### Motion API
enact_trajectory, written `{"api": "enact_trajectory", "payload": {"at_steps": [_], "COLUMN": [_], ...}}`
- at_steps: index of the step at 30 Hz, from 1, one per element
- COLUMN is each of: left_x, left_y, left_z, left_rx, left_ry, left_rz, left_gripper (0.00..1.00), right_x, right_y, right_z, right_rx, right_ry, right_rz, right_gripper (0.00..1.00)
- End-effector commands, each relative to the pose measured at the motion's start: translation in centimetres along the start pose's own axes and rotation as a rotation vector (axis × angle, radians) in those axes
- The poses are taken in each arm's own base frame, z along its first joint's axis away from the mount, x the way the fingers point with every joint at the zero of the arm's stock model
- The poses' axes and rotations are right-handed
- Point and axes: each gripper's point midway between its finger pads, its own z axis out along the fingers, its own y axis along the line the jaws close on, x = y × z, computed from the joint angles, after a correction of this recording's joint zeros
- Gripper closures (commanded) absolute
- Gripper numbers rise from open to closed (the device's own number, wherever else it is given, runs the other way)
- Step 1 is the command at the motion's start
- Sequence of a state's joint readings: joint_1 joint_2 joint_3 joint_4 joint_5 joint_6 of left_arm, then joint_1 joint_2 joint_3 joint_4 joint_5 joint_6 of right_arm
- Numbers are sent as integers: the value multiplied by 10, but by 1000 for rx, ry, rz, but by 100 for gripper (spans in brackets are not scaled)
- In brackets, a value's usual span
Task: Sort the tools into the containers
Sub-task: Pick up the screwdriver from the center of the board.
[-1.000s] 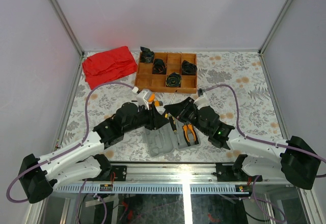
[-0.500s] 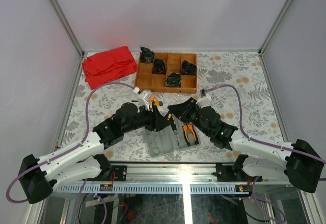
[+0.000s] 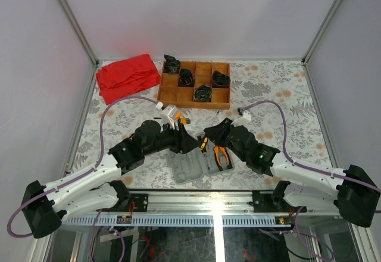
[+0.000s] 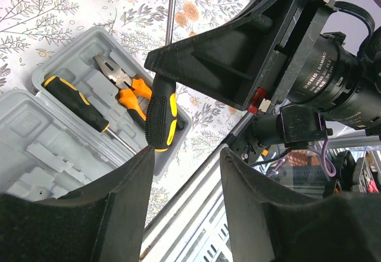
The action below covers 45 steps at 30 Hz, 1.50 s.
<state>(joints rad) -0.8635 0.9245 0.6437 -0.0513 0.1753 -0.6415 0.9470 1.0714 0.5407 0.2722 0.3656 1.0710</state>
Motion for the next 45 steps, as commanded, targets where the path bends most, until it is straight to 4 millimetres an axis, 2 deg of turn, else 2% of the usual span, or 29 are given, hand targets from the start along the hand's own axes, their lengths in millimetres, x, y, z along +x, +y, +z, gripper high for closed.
{"api": "enact_trajectory", "payload": {"at_steps": [1, 25, 32, 37, 45], "left_x": [-12, -12, -14, -19, -34], "left_y": [-10, -5, -4, -3, -6], "left_z": [0, 0, -4, -7, -12], "left_rx": [41, 18, 11, -11, -29], "left_ry": [-53, -62, -75, -95, -143], "left_rz": [4, -8, -3, -1, -18], "left_gripper": [53, 53, 50, 41, 36], "right_x": [-19, -7, -17, -23, -4], "right_y": [20, 25, 25, 24, 44], "right_z": [-2, -2, -10, -17, -28], "right_rx": [-56, -101, -121, -128, -259], "right_ry": [-63, -5, -46, -55, 71], "right_rz": [0, -57, -170, -289, -450], "right_gripper": [100, 100, 100, 100, 100]}}
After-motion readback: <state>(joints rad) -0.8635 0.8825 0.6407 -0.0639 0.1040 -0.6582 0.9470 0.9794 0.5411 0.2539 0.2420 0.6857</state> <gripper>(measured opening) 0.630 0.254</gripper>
